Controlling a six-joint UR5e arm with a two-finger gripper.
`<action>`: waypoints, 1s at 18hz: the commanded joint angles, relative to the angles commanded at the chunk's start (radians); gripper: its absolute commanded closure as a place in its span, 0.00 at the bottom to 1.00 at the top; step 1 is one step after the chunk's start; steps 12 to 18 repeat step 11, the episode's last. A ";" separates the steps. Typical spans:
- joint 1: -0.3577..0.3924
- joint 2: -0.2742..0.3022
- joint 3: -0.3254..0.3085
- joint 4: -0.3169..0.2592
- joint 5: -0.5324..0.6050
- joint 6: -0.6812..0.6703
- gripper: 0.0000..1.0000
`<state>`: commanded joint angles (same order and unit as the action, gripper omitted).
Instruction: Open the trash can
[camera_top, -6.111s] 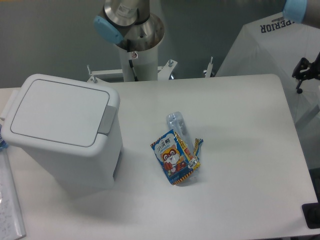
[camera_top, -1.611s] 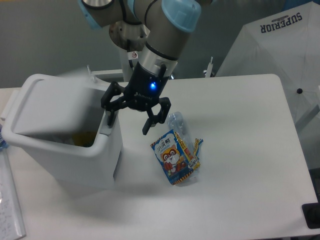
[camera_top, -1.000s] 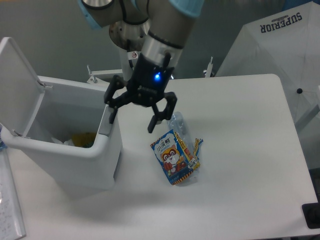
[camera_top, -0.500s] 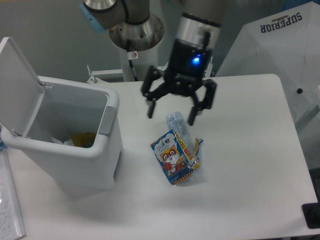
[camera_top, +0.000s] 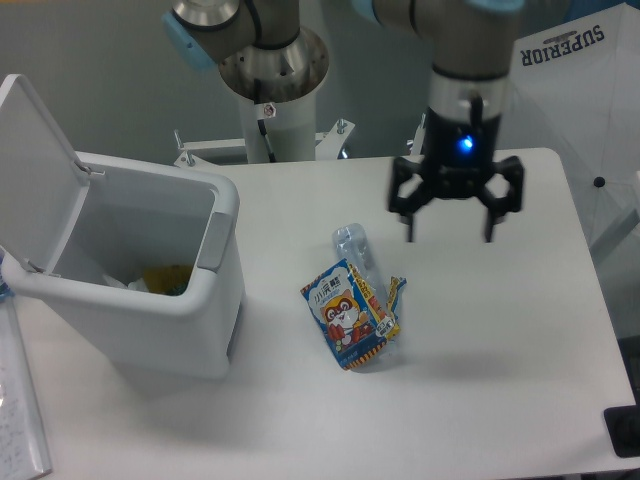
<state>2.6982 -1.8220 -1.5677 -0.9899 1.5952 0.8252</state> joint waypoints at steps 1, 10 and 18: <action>0.003 -0.023 0.002 0.028 0.006 0.000 0.00; 0.124 -0.103 -0.006 0.042 0.003 0.348 0.00; 0.127 -0.106 -0.002 0.042 0.003 0.360 0.00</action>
